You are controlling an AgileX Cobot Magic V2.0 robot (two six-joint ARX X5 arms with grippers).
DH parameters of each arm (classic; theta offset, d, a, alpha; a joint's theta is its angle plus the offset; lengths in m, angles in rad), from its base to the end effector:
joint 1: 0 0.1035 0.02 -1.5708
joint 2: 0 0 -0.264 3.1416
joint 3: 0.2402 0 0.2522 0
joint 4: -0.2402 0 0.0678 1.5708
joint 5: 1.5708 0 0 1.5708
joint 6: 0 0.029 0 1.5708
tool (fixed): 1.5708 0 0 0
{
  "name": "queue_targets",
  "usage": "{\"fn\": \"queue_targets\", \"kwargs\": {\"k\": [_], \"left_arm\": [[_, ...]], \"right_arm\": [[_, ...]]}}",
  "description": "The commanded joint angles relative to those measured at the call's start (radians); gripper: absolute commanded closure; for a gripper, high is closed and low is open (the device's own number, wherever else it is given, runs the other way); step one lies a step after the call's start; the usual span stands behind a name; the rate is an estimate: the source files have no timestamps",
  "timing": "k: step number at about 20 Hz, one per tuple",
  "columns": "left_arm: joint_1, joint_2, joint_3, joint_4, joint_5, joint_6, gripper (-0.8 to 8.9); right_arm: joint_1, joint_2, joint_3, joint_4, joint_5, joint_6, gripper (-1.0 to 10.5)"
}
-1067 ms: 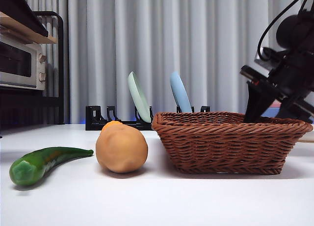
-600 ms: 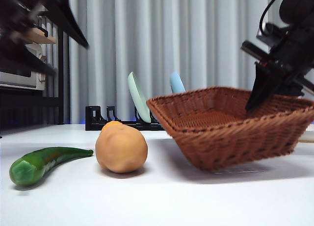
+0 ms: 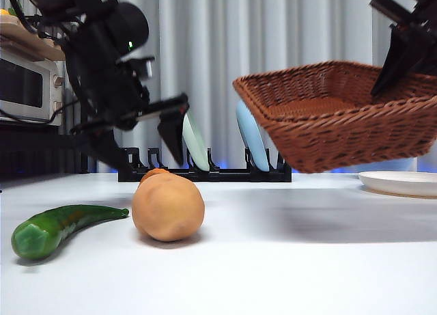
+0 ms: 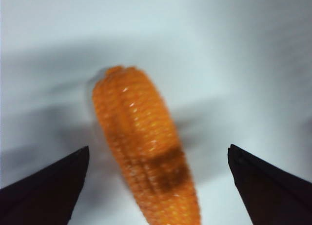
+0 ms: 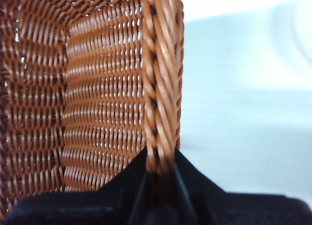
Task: Pick up the basket,pick up the corn from the table,pick up the potato from the table,pick up the cucumber from the table,put all items into the basket
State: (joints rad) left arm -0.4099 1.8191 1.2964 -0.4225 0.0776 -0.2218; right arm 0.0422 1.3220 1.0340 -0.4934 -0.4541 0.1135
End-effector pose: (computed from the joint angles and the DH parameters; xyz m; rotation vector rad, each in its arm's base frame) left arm 0.3510 -0.1550 0.2107 -0.0436 0.9839 -0.3431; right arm 0.2728 0.0242 0.2812 0.2670 0.7995 0.4269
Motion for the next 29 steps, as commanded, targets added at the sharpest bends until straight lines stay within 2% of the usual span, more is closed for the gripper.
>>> {"fn": "queue_targets", "kwargs": {"k": [1,9,11,14,15,16,17,21,24,27,29], "left_arm": [[-0.001,0.033,0.001,0.013,-0.012,0.017,3.33],[0.004,0.085,0.001,0.095,0.007,0.022,3.51],[0.005,0.097,0.001,0.092,0.009,0.021,4.56],[0.006,0.106,0.001,0.097,0.012,0.013,4.93],[0.006,0.106,0.001,0.098,0.012,0.016,5.86],[0.006,0.106,0.001,0.095,0.021,0.018,7.62],[0.006,0.106,0.001,0.093,0.031,0.021,8.18],[0.006,0.051,0.034,0.066,0.029,0.025,8.21],[-0.015,-0.108,0.079,0.023,0.030,0.024,8.21],[-0.076,-0.291,0.087,0.024,0.037,0.012,8.21],[-0.153,-0.360,0.087,0.031,0.034,0.012,8.21]], "right_arm": [[-0.014,-0.023,0.011,0.008,-0.011,0.016,9.6],[-0.023,-0.040,0.011,0.006,-0.012,0.017,9.6],[-0.023,-0.040,0.011,0.009,-0.012,0.017,9.6],[-0.023,-0.040,0.011,0.013,-0.012,0.017,9.6],[-0.023,-0.040,0.011,0.013,-0.012,0.017,9.6],[-0.023,-0.040,0.011,0.013,-0.012,0.017,9.6],[-0.023,-0.040,0.011,0.013,-0.012,0.017,9.6],[-0.022,-0.040,0.011,0.013,-0.012,0.029,9.6],[-0.019,-0.037,0.011,0.014,-0.012,0.063,9.6],[-0.006,-0.025,0.011,0.019,-0.013,0.071,9.6],[0.015,-0.009,0.011,0.029,-0.013,0.080,9.6]]}}
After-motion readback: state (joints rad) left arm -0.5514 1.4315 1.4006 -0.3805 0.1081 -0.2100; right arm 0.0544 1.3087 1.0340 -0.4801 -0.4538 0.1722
